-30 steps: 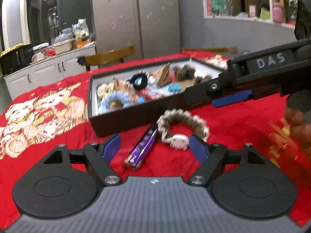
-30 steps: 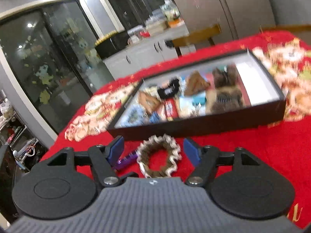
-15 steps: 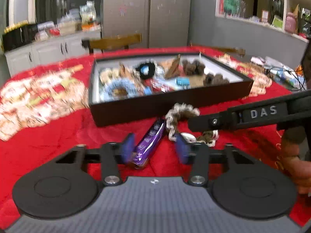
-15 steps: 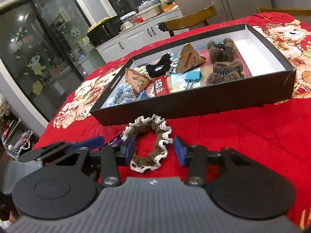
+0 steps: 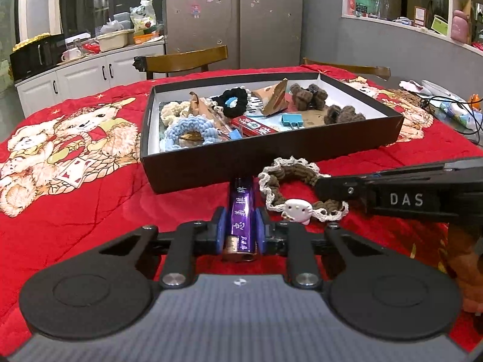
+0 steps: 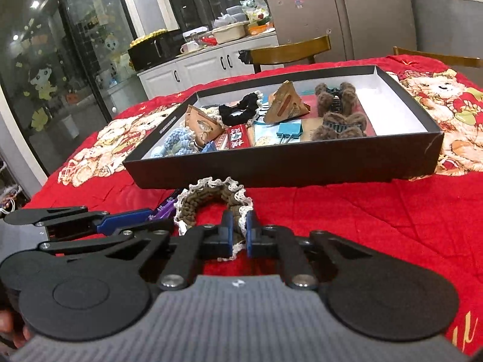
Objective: Organize objects
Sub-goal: 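Grasp the purple battery with the left tool while the right tool grasps the brown crochet scrunchie, then lift the battery and crochet scrunchie with both tools and carry them over the box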
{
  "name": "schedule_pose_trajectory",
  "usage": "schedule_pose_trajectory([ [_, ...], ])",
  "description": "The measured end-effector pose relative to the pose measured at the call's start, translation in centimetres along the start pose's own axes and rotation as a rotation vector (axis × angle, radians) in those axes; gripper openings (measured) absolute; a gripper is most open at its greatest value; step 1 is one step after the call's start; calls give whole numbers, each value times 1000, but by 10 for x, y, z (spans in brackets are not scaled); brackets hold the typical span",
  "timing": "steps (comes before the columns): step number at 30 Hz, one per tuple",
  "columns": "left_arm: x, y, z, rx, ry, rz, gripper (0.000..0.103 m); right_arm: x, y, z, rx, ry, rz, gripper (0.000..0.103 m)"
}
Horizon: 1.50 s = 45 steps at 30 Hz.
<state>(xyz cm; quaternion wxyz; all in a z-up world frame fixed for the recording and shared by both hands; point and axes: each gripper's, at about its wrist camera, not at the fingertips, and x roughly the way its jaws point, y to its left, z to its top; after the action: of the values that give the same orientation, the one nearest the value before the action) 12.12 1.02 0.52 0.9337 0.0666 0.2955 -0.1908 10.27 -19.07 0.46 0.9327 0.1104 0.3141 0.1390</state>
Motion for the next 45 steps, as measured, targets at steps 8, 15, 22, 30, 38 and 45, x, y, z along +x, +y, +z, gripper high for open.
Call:
schedule_pose_trajectory([
  [8, 0, 2, 0, -18, -1, 22, 25, -5, -4, 0, 30, -17, 3, 9],
  [15, -2, 2, -1, -24, -9, 39, 25, -7, 1, -5, 7, -38, -18, 9],
  [22, -5, 4, -1, -48, -25, 61, 25, -10, 2, -4, -1, -60, -20, 9],
  [30, -11, 4, -2, -47, -57, 99, 24, -21, -1, 0, 29, -110, 22, 9],
  [38, -17, 3, -3, -51, -87, 140, 24, -34, -4, 5, 55, -178, 53, 9],
  [45, -22, 3, -2, -69, -107, 172, 24, -50, -8, 14, 90, -252, 79, 8],
])
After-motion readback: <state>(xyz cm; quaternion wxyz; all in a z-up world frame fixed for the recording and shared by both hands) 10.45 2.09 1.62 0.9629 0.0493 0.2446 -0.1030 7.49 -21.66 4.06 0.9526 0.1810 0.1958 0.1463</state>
